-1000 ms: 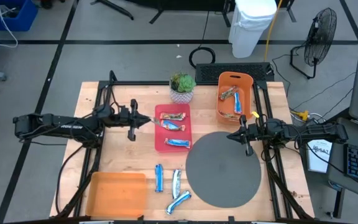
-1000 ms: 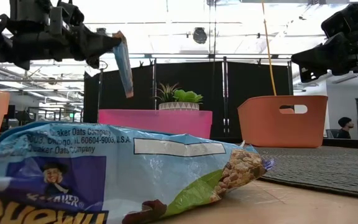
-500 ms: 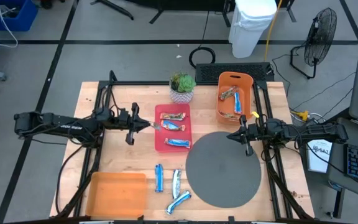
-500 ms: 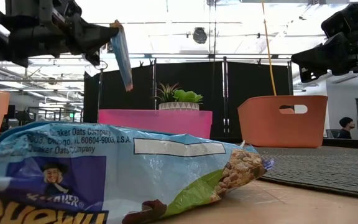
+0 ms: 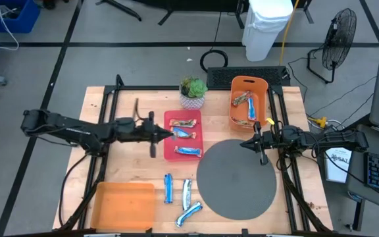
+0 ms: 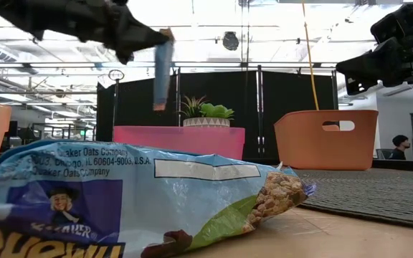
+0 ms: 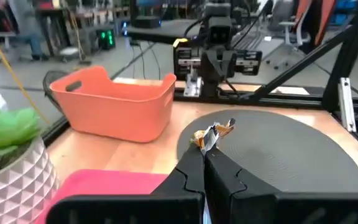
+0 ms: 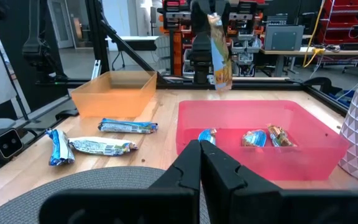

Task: Pick and place Granola Bars by type
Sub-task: Put the blue/orange granola bar into the pink bin

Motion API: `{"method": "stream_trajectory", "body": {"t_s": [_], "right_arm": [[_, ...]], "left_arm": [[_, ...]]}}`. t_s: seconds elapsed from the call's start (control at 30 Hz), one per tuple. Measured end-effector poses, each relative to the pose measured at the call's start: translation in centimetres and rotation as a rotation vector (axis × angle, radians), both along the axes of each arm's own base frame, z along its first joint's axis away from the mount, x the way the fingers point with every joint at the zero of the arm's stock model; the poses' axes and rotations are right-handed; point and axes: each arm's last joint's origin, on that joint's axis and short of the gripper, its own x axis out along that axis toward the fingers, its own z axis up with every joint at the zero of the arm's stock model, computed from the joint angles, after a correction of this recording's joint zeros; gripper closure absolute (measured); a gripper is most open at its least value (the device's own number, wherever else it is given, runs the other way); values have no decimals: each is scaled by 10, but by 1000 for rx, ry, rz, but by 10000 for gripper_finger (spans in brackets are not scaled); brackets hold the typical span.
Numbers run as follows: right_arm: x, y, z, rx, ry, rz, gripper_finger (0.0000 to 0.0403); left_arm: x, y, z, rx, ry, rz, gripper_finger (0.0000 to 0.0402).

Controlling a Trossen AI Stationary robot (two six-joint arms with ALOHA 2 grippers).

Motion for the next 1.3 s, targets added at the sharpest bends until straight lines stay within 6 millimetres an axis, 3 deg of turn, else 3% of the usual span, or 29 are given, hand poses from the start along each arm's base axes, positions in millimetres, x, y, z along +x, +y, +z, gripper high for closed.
{"method": "stream_trajectory", "body": {"t_s": [0.3, 0.5, 0.63, 1.03, 1.3], "right_arm": [[0, 0, 0, 0, 0, 0, 403], [0, 0, 0, 0, 0, 0, 403], [0, 0, 0, 0, 0, 0, 403], [0, 0, 0, 0, 0, 0, 403], [0, 0, 0, 0, 0, 0, 403]], "left_arm": [[58, -3, -13, -138, 146, -12, 401], [81, -2, -24, -239, 294, 36, 401], [86, -3, -28, -291, 354, 34, 401], [77, -4, -42, -384, 537, 87, 400], [76, -4, -44, -377, 556, 86, 386]]}}
